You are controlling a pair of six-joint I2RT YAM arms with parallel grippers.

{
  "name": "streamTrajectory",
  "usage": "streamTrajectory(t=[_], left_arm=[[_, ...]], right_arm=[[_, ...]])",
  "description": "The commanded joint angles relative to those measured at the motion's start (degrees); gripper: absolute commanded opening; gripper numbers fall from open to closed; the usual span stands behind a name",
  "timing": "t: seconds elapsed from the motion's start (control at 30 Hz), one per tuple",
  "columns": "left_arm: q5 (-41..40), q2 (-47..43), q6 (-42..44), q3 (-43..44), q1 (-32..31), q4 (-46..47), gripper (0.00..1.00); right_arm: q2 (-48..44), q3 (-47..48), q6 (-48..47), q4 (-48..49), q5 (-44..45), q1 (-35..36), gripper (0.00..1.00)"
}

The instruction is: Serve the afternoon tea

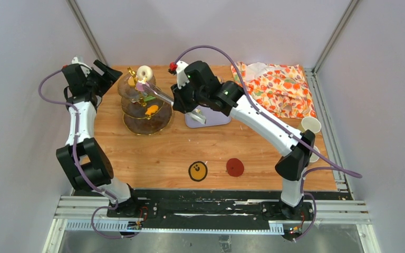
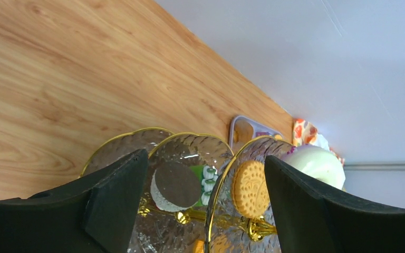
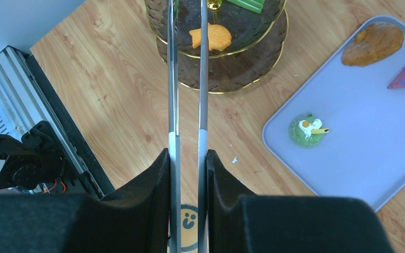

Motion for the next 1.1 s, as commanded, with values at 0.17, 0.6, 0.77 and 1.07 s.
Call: streamTrajectory(t=[0.17, 0.6, 0.77, 1.07], left_arm=[[6.93, -4.02, -5.55, -6.77, 0.33, 9.94, 0.85], [6.18, -13.29, -6.34, -14.98, 0.33, 9.51, 0.84], [6.46, -14.94, -5.94, -16.58, 0.33, 9.31, 0.82], [9.78, -16.35, -6.39, -18.22, 0.32, 9.2, 0.81]], right_arm=[[2.48, 5.13, -0.45, -0.28, -0.54, 0.69, 0.01], [3.29, 6.45, -0.72, -1.11, -0.5, 0.84, 0.0], [3.89, 6.62, -0.63, -1.19, -0.71, 1.03, 0.01], [5.81, 8.35, -0.64, -2.25, -0.92, 1.3, 0.01]])
